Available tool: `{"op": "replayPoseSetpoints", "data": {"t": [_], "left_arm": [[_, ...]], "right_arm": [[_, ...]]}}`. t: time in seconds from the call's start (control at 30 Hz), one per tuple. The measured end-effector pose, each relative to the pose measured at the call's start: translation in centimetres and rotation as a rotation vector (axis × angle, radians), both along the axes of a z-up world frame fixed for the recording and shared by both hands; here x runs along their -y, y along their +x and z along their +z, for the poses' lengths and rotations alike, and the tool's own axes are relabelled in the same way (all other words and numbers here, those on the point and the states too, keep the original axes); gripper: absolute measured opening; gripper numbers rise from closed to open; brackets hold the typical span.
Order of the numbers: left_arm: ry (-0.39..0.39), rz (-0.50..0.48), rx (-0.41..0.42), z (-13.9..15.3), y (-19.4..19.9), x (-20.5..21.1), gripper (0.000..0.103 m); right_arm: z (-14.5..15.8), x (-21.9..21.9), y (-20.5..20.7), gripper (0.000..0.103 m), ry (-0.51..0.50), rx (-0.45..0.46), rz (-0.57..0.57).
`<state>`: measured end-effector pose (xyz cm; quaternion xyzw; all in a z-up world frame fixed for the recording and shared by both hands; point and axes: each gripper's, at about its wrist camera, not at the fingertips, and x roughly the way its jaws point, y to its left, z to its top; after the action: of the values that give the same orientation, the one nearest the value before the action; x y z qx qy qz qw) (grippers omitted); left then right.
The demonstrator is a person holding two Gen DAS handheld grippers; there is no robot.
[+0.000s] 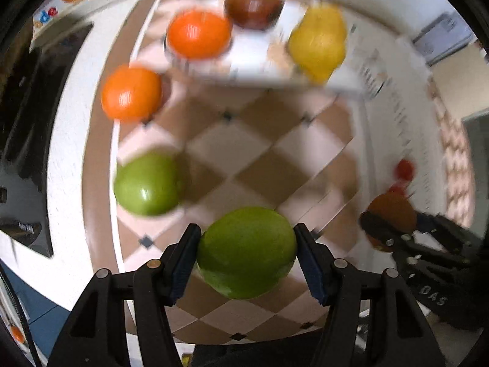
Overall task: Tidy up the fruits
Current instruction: 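Set the green apple and orange on the plate and open both tools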
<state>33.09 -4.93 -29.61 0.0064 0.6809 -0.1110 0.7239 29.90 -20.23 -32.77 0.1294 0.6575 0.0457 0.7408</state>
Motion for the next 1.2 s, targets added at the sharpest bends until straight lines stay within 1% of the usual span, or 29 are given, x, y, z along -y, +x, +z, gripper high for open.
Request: {"op": "replayPoseSetpoints", "data": {"t": [0.07,0.13,0.17,0.23,0.27,0.33,0.4,0.47,0.53,0.6,0.77,0.8,0.83,0.87,0.9,0.93,1.0,1.03,1.1,1.2], "left_arm": [[-0.035,0.012,0.031,2.0,1.6,0.1,0.060],[-0.064,0.021,0.071,4.0,4.3,0.2,0.060],[-0.068,0.021,0.082,4.3,5.7,-0.2,0.060],[-0.063,0.020,0.101,5.3,8.8,0.7,0.060],[-0.056,0.021,0.103,5.1,9.9,0.7,0.060],[-0.039,0.020,0.077,4.2,12.2,1.2,0.060],[-0.046,0.026,0.018,3.1,13.7,1.2,0.060],[-0.044,0.050,-0.029,1.3,15.2,1.5,0.060],[-0.049,0.063,-0.061,0.3,16.5,1.7,0.060],[-0.043,0.072,-0.073,-0.3,17.1,1.7,0.060],[-0.047,0.071,-0.103,-0.9,17.9,2.2,0.060],[-0.047,0.074,-0.108,-1.0,18.0,2.2,0.060],[-0.054,0.078,-0.111,-1.1,18.1,2.2,0.065],[-0.071,0.084,-0.108,-0.9,18.1,2.0,0.076],[-0.076,0.084,-0.101,-0.8,18.1,1.9,0.082],[-0.063,0.081,-0.090,-0.5,18.2,1.9,0.090],[-0.040,0.078,-0.061,0.2,18.1,1.7,0.091],[-0.032,0.078,-0.051,0.5,18.1,1.5,0.091],[-0.016,0.078,-0.033,1.0,18.0,1.2,0.091],[0.025,0.077,0.003,1.7,17.5,0.3,0.091]], "right_arm": [[1.9,1.2,0.9,0.057,0.025,0.042,-0.025],[3.6,1.8,2.6,0.057,0.047,0.081,-0.047],[4.5,2.6,3.8,0.057,0.053,0.101,-0.055],[5.6,3.5,6.3,0.057,0.055,0.131,-0.068],[5.9,3.9,7.8,0.057,0.050,0.147,-0.073],[5.9,5.1,10.6,0.057,0.032,0.149,-0.077],[4.7,5.8,12.8,0.057,0.047,0.126,-0.088],[3.0,6.5,15.1,0.057,0.068,0.069,-0.098],[1.9,6.6,16.0,0.057,0.087,0.043,-0.104],[0.6,6.6,16.9,0.057,0.094,0.019,-0.110],[-0.2,6.6,18.0,0.058,0.086,-0.010,-0.119],[-0.3,6.8,18.0,0.061,0.084,-0.015,-0.127],[-0.1,6.8,17.9,0.069,0.082,-0.017,-0.131],[0.1,6.9,17.8,0.074,0.075,-0.015,-0.138],[0.2,7.0,17.9,0.080,0.073,-0.011,-0.141],[0.5,6.9,17.9,0.081,0.073,-0.006,-0.144],[1.1,7.0,17.8,0.083,0.041,0.000,-0.149],[1.4,6.9,17.8,0.087,0.017,0.004,-0.146],[2.1,6.7,17.4,0.092,-0.032,0.012,-0.142],[3.0,6.3,16.8,0.093,-0.098,0.025,-0.122]]}}
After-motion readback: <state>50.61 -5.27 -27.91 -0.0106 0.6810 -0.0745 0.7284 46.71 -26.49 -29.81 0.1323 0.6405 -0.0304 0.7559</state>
